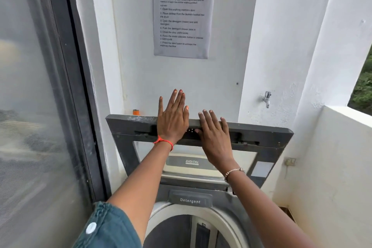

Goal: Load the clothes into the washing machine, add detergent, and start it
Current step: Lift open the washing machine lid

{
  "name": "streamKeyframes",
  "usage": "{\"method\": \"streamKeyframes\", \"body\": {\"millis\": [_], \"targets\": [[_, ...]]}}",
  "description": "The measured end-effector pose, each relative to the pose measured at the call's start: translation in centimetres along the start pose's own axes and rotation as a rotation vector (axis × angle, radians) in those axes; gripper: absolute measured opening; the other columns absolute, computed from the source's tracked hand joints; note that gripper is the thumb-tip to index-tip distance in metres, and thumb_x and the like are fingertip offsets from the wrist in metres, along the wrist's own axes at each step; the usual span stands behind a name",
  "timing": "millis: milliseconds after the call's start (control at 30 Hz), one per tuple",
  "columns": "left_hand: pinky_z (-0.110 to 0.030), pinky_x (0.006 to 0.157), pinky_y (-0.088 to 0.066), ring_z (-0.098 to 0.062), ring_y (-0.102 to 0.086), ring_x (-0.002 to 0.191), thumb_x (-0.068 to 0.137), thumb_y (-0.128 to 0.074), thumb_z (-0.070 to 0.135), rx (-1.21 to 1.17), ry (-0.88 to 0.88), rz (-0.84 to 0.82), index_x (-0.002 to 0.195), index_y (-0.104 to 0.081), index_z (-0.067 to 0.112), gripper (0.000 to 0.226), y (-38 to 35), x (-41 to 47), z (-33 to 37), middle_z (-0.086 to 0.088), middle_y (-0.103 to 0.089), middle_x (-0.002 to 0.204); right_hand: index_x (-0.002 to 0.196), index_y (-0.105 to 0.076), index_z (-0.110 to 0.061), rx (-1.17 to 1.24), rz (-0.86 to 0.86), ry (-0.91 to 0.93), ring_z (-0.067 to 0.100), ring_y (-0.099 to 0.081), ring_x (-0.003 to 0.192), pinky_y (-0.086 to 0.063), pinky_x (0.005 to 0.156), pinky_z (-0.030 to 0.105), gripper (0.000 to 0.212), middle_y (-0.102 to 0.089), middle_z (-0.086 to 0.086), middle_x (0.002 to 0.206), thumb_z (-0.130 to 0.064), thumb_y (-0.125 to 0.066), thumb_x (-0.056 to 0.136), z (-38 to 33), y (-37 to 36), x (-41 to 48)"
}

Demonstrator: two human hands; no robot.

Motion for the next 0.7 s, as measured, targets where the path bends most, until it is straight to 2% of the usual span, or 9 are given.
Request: {"method": "streamKeyframes", "body": {"millis": [167,400,700], "targets": [[-0.049,0.113,-0.019,-0.016,-0.034,0.137,0.095,-0.017,0.032,0.009,-0.058,0.026,0.137,-0.046,0.008,0.056,-2.8,1.4,-1.0,-0.003,-0.042,0.145,0.128,-0.052,-0.014,0.077,0.028,-0.007,0.026,-0.046,0.129,-0.019,0.102,0.035,0.047,-0.056,0.005,0.133,-0.034,-0.030,0.092,1.5,-1.9,3.2],[-0.055,0.108,-0.024,-0.017,-0.033,0.138,0.096,-0.017,0.032,-0.047,-0.039,-0.007,0.134,-0.050,0.015,0.054,-6.1,3.7,-2.1,0.006,-0.045,0.143,0.131,-0.050,-0.017,0.211,-0.011,-0.032,0.016,-0.028,0.139,-0.019,0.107,0.033,0.045,-0.047,-0.001,0.141,-0.036,-0.037,0.092,3.3,-5.2,6.7],[-0.052,0.108,-0.023,-0.018,-0.032,0.139,0.095,-0.017,0.035,-0.084,-0.017,-0.036,0.133,-0.051,0.015,0.054,-8.9,5.1,-2.7,0.006,-0.046,0.142,0.133,-0.047,-0.016,0.219,-0.039,-0.020,0.014,-0.025,0.141,-0.023,0.108,0.034,0.041,-0.044,0.000,0.144,-0.032,-0.046,0.095,4.3,-7.2,8.8]]}}
Point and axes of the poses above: each hand's wrist, its own x-axis towards the middle knuckle, its own y-axis out of the back of the hand, z = x × y, the point moved 6 cm from there along x, towards the middle knuckle
